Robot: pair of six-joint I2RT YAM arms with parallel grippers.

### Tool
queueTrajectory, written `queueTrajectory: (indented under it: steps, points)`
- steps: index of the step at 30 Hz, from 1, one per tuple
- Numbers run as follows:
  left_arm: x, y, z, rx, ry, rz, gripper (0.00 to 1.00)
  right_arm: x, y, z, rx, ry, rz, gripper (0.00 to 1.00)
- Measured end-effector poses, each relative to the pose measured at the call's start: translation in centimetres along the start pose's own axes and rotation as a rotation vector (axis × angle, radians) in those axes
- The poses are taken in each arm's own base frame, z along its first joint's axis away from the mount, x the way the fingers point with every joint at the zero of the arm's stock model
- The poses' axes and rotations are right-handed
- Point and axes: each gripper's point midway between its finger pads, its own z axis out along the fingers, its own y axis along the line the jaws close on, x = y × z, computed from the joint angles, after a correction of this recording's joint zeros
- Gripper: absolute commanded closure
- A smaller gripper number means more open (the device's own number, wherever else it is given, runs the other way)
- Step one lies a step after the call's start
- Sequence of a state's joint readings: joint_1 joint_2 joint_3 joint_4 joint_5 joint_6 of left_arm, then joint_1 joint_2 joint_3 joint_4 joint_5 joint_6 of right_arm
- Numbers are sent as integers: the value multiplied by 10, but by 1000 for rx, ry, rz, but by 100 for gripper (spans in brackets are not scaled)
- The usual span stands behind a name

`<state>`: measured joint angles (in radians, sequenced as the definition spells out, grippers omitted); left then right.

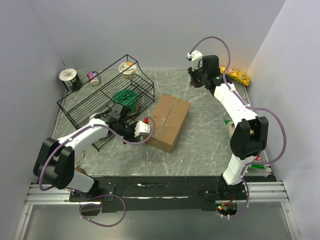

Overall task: Unpack the express box
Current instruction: Adjust the express box at the center of the board.

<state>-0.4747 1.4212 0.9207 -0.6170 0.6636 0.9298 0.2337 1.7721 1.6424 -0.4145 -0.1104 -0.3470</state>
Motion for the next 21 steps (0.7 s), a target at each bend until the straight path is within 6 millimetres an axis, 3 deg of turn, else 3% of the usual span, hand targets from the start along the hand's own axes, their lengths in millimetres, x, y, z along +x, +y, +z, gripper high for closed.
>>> queueTrajectory:
  steps: [7,13,14,17,21]
  points:
    - [-9,27,6,-33,-10,-15,99,13,22,11,-35,19,-50,100]
    - [-11,52,-4,-84,-13,-26,99,73,55,9,-107,140,-77,100]
    - [-9,58,-6,-91,-12,-33,99,75,57,7,-104,135,-90,100]
    - [-5,75,-12,-121,-12,-54,99,79,61,-10,-106,131,-103,100]
    - [-3,90,-15,-157,-23,-78,99,88,78,-50,-132,139,-123,100]
